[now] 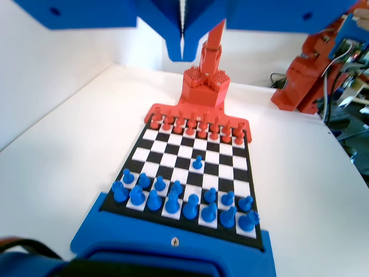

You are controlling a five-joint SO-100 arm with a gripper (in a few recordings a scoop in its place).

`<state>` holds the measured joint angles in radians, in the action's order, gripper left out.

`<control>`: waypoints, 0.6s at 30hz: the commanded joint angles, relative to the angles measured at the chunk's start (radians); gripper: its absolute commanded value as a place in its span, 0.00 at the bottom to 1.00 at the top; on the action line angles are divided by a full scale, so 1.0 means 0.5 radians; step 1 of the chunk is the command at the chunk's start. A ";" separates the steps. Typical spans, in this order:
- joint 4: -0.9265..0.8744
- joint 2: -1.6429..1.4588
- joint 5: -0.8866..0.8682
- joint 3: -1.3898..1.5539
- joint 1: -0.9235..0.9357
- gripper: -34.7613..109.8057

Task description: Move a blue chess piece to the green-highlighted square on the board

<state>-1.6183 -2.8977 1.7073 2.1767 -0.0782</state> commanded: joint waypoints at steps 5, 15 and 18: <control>0.058 -0.166 0.043 0.003 -0.009 0.25; 0.071 -0.206 0.055 0.006 0.061 0.26; 0.080 -0.242 0.058 0.009 0.104 0.25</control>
<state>-1.5892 -2.9943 1.7196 2.1767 -0.0322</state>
